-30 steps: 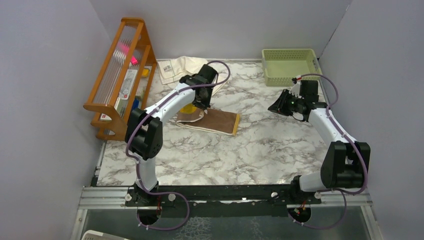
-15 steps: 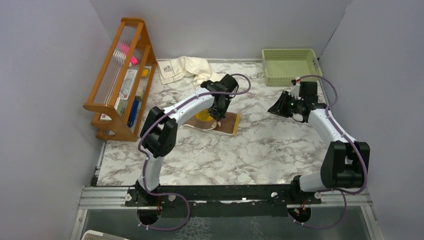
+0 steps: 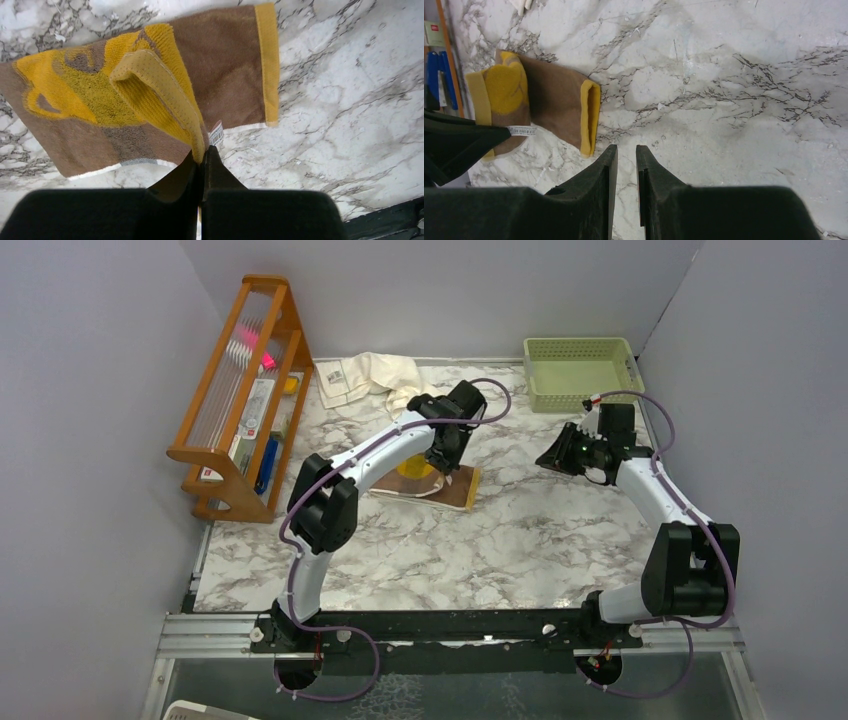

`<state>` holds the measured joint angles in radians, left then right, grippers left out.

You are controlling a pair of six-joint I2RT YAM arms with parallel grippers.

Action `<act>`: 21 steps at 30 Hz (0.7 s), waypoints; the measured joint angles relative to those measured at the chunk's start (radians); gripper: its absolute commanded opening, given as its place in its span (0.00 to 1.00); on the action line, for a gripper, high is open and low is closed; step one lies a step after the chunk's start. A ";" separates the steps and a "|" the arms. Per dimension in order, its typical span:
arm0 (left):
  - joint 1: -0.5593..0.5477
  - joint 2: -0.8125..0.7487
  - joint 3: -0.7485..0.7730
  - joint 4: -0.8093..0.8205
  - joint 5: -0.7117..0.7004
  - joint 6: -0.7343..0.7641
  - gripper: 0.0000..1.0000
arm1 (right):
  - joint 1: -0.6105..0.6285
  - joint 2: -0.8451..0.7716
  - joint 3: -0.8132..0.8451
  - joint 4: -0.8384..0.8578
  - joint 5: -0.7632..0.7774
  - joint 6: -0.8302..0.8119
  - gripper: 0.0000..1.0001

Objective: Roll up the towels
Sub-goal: Fold the towel at the center of the board.

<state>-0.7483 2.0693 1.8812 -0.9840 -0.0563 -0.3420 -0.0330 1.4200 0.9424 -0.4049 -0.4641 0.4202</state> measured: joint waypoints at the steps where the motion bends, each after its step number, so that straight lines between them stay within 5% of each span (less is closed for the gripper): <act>1: 0.000 0.002 0.010 0.000 0.000 0.000 0.00 | 0.000 0.000 0.000 0.000 0.000 0.000 0.21; 16: 0.000 0.108 0.018 0.006 0.042 -0.001 0.01 | 0.000 0.000 -0.005 0.000 0.000 0.000 0.21; 21: 0.000 0.111 0.018 0.011 0.042 -0.001 0.14 | 0.000 0.000 -0.008 0.000 0.000 0.000 0.21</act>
<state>-0.7486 2.1803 1.8996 -0.9733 -0.0143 -0.3431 -0.0330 1.4204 0.9340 -0.4046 -0.4644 0.4198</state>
